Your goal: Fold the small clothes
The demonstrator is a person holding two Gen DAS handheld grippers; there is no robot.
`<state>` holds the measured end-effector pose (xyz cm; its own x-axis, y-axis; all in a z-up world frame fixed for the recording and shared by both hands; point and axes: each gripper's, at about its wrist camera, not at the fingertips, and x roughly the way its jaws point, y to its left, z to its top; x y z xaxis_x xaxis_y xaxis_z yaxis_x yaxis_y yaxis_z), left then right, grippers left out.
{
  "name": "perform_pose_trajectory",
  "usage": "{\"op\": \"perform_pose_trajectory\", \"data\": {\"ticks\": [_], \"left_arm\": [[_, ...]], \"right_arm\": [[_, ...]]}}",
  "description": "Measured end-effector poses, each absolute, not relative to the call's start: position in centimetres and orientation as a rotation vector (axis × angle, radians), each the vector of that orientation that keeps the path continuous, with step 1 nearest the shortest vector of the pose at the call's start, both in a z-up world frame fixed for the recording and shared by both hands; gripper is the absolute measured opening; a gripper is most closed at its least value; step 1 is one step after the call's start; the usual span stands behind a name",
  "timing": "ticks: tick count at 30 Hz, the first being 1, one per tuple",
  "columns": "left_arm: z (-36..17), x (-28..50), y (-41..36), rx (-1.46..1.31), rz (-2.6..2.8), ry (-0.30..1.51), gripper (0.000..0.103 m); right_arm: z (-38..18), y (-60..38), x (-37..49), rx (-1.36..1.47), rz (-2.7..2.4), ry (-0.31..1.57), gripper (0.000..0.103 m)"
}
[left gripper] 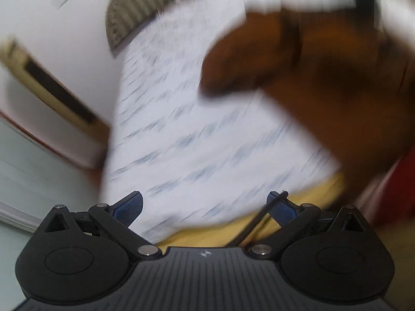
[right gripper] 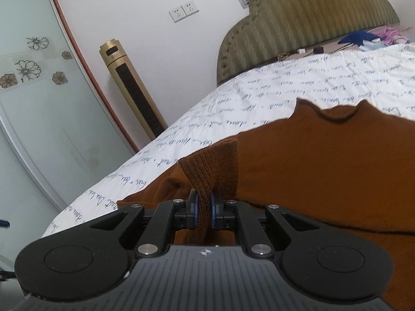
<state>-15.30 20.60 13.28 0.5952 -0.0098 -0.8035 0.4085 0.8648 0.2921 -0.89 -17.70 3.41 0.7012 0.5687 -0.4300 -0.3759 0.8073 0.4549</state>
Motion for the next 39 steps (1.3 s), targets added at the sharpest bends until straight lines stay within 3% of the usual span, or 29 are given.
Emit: {"op": "perform_pose_trajectory", "data": {"ticks": [6, 12, 16, 21, 25, 26, 27, 30, 33, 34, 37, 38, 39], "left_arm": [[15.3, -10.8, 21.0, -0.071, -0.302, 0.821, 0.103], [12.8, -5.3, 13.4, -0.007, -0.242, 0.722, 0.103], [11.0, -2.5, 8.3, 0.042, -0.228, 0.748, 0.103], [9.8, -2.2, 6.1, 0.164, -0.089, 0.717, 0.103], [9.7, -1.6, 6.9, 0.076, -0.156, 0.777, 0.103], [9.7, -1.3, 7.2, 0.053, -0.167, 0.786, 0.103], [9.6, -1.1, 7.3, 0.034, -0.172, 0.793, 0.103], [9.4, -0.3, 7.4, -0.002, -0.189, 0.807, 0.103], [9.7, -0.1, 7.5, -0.054, -0.225, 0.816, 0.103], [9.9, 0.0, 7.6, -0.074, -0.243, 0.822, 0.103], [10.1, -0.2, 7.4, -0.099, -0.293, 0.844, 0.103], [10.2, -0.5, 7.4, -0.091, -0.301, 0.844, 0.103], [10.3, -0.8, 7.3, -0.077, -0.302, 0.842, 0.103]], "right_arm": [[4.3, -18.0, -1.8, 0.365, 0.535, 0.586, 0.012], [5.0, -19.1, -2.7, 0.367, 0.496, 0.553, 0.012], [4.6, -20.2, -2.9, 0.368, 0.451, 0.551, 0.012], [3.7, -21.5, -2.3, 0.402, 0.432, 0.567, 0.012], [2.6, -22.0, -1.4, 0.379, 0.34, 0.588, 0.027], [2.3, -22.2, -1.3, 0.371, 0.328, 0.601, 0.039], [2.0, -22.4, -1.4, 0.375, 0.328, 0.604, 0.045], [2.5, -22.3, -2.6, 0.349, 0.397, 0.575, 0.051], [3.3, -21.0, -4.0, 0.33, 0.653, 0.557, 0.078], [3.4, -20.1, -4.3, 0.323, 0.738, 0.558, 0.082], [3.6, -17.1, -5.1, 0.248, 0.826, 0.509, 0.08], [3.6, -16.3, -5.1, 0.209, 0.806, 0.495, 0.072], [3.6, -15.5, -4.9, 0.177, 0.782, 0.496, 0.042]]}}
